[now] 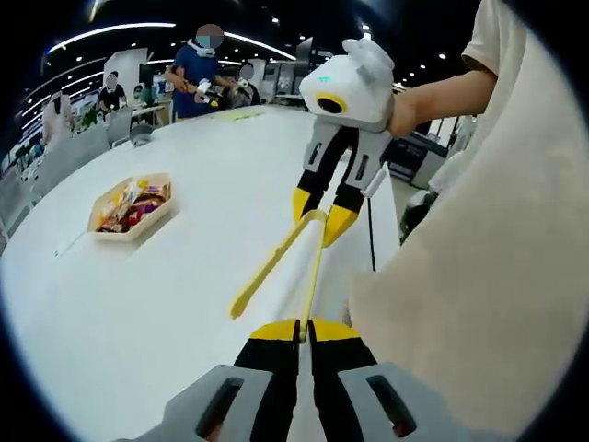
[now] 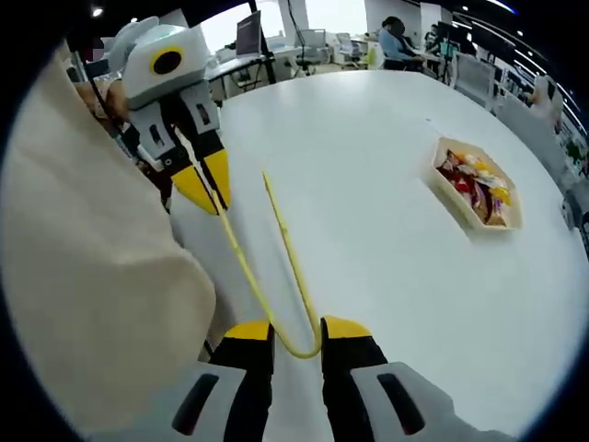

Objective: Place the target food into the container with the food tongs after gripping and lifting it, then release it inside without dropping or visibly crushing the food.

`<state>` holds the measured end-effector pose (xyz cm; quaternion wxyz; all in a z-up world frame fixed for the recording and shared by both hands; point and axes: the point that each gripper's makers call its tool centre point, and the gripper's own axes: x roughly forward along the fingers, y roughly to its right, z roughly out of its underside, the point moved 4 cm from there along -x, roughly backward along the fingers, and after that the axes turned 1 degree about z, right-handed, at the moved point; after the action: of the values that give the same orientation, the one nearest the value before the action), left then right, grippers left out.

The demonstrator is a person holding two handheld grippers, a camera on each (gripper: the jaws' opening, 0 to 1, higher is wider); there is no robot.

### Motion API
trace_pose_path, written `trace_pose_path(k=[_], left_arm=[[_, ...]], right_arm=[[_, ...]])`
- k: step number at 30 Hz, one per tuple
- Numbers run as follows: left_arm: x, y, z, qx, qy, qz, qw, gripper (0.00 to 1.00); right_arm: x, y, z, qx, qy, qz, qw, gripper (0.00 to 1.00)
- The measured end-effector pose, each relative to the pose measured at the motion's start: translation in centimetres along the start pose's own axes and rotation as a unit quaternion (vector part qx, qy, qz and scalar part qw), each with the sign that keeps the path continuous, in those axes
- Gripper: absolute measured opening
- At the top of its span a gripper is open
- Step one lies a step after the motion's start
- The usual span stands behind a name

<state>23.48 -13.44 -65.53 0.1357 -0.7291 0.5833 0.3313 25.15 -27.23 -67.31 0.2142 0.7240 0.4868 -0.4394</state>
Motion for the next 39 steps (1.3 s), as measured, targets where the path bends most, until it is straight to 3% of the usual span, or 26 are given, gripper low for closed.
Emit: trace_pose_path(k=[39], left_arm=[[3.3, -1.9, 2.5, 0.007, -0.055, 0.010, 0.9984, 0.01]], right_arm=[[3.0, 1.8, 1.1, -0.014, -0.060, 0.012, 0.9980, 0.19]])
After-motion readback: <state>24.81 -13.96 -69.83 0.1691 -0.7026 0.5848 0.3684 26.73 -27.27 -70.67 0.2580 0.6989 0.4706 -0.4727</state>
